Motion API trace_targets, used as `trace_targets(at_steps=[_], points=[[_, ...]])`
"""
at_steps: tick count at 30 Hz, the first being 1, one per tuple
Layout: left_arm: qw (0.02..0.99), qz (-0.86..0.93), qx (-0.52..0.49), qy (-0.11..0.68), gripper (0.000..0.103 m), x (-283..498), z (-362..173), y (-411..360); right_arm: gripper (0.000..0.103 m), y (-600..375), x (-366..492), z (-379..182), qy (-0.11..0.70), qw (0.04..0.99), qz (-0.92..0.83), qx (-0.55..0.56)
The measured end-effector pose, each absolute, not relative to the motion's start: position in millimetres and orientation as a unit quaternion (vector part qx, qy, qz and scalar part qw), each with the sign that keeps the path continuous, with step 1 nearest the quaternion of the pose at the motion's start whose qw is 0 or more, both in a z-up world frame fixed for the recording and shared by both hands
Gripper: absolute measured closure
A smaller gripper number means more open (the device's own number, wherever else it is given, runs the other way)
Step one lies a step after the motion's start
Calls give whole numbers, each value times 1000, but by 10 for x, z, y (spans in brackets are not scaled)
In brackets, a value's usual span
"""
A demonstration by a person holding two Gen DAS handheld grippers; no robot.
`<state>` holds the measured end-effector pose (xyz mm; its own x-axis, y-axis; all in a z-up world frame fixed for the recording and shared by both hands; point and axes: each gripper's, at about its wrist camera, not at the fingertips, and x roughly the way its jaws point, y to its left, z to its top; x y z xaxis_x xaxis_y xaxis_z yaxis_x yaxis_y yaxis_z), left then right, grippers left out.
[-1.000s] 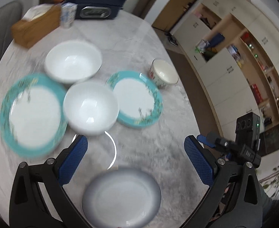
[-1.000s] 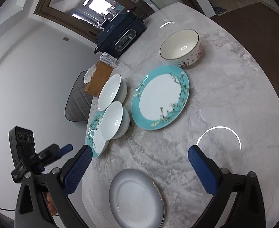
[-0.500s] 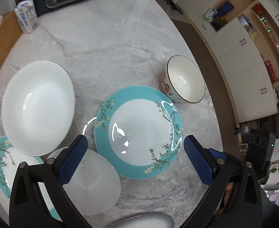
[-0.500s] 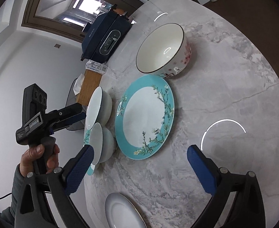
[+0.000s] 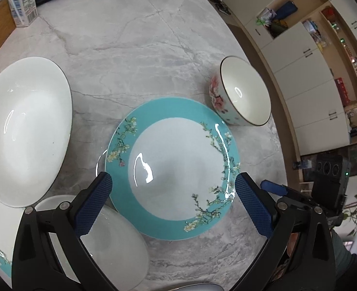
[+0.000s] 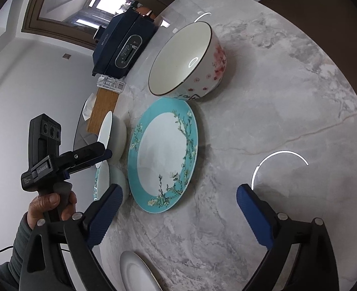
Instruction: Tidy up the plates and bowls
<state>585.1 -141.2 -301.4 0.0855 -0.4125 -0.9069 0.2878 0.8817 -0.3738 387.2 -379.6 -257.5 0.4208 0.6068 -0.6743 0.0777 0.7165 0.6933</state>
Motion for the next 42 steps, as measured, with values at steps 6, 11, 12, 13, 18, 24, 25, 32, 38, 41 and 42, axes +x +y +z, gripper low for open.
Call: trace_targets(at_steps=[6,11,12,13,18,24,25,32,38,41,42], points=[[729,-235,-53,640,1,5918,-3127,-1350,8,-3819,3934,-2689,515,770,169,337],[728,-227,-42,646,1,5975,-3188,-1270,12,-3817,4005,-2725,512,769,181,337],[727,-226,-38,648,1,5978,-3188,-1268,13,-3809,4020,-2724,513,769,184,335],[725,-228,-34,649,2,5980,-3203,-1263,18,-3794,4032,-2729,515,769,187,330],[718,-234,-20,656,37,5996,-3256,-1259,28,-3791,4078,-2737,518,771,185,320],[709,-233,-6,665,52,5997,-3333,-1239,34,-3772,4147,-2749,522,767,204,314],[707,-236,-5,667,52,5985,-3329,-1229,37,-3767,4159,-2755,523,766,207,312],[713,-212,-13,668,57,6049,-3276,-1062,44,-3783,4196,-2768,529,761,209,312],[705,-217,28,675,56,6040,-3290,-1133,44,-3738,4219,-2771,533,757,222,307],[694,-225,36,683,56,6070,-3312,-1170,44,-3718,4229,-2783,534,753,233,306],[683,-232,47,691,56,6066,-3336,-1214,44,-3709,4232,-2790,534,751,238,306]])
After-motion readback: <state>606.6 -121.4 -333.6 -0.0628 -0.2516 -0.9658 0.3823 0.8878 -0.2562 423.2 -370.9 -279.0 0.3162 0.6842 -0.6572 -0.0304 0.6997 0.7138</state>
